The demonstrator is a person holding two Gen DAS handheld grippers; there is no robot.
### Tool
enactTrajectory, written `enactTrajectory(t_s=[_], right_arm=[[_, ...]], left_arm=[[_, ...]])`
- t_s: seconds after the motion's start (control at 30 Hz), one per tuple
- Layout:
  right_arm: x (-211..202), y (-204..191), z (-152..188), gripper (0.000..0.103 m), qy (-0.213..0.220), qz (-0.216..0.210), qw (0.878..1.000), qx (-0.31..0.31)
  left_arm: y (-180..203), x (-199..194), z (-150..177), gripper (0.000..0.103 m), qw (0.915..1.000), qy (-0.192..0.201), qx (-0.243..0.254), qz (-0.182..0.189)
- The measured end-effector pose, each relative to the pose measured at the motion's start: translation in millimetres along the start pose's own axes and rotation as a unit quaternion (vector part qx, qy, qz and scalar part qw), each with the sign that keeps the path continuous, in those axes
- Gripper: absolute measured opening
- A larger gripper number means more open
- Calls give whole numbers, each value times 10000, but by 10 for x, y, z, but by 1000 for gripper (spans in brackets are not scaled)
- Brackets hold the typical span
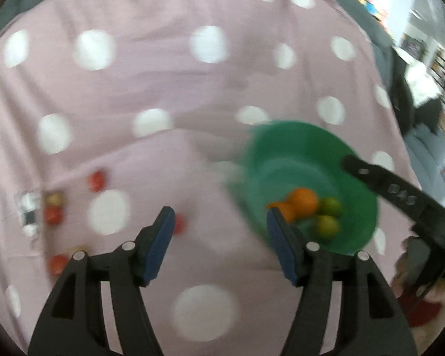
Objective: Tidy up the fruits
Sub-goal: 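Carry the green mango into the green bowl and open the right tool, then move the right tool to a red cherry tomato and close on it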
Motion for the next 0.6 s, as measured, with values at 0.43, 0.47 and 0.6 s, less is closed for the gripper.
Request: enactTrajectory(t_s=[0.43, 0.47, 0.6], right_arm=[[-122, -1083, 240, 58, 68, -965, 9903, -993], [-113, -1210, 308, 58, -16, -1073, 9878, -1126], [-64, -1555, 552, 58, -295, -1335, 9794, -1489]], left_arm=[[-1914, -810, 348, 67, 9743, 565, -1913, -1049], [-2013, -838, 371, 67, 9705, 604, -2053, -1112], [-2178, -836, 424, 67, 9638, 624, -2362, -1068]])
Point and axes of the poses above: each gripper's, at about its wrist camera, not at the fingertips, and x roughly the way its jaws point, y to its right, z to its underside, the point moved 10 cm from there along x, roughly the way its jaws point, and after that the axes turned 8 degrees about z, right-handed, at the moved point
